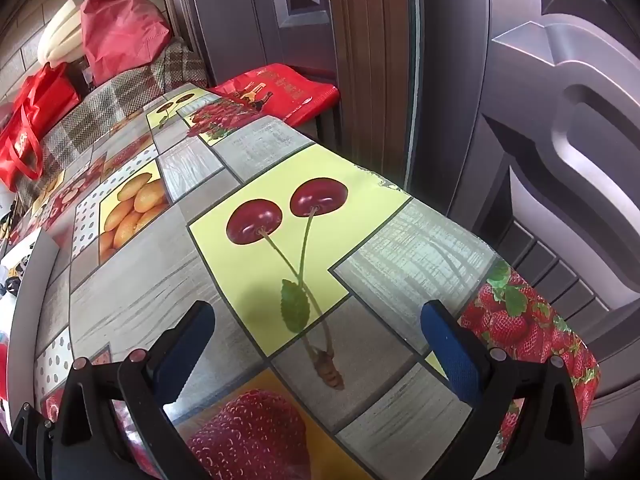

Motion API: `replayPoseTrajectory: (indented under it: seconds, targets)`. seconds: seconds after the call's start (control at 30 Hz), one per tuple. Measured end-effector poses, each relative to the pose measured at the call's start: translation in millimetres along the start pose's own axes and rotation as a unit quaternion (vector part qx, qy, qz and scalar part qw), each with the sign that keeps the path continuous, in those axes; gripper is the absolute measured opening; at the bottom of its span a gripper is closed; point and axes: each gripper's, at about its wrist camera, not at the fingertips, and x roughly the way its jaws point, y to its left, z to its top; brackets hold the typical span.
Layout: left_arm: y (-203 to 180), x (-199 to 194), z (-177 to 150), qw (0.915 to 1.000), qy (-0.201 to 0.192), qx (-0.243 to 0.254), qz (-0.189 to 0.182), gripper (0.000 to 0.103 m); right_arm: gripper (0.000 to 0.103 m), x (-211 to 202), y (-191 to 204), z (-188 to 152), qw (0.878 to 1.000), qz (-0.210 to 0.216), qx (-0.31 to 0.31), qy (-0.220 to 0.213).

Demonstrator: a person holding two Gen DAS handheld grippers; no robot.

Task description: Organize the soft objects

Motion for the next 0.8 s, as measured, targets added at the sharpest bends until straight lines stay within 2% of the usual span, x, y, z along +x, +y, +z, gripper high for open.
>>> replayPoseTrajectory:
  seconds: [0.1, 0.2, 0.4, 0.8]
  targets:
    - [0, 0, 0, 1.0, 0.001, 0.0, 0.0, 0.102, 0.103, 1, 8, 1, 1.0, -0.015, -0.011, 0.005]
    - [0, 0, 0, 1.0, 0.001, 0.0, -0.001, 0.102, 0.103, 7, 24, -1, 0.998, -0.053, -0.038, 0.012]
    - [1, 0, 0, 1.0, 0.001, -0.001, -0.002, 0.102, 0.103, 3, 11, -2, 0.998, -0.051, -0.038, 0.012]
    - [0, 0, 0, 1.0, 0.001, 0.0, -0.001, 0.102, 0.103, 8, 19, 1, 0.997, -0.054, -0.047, 0.017]
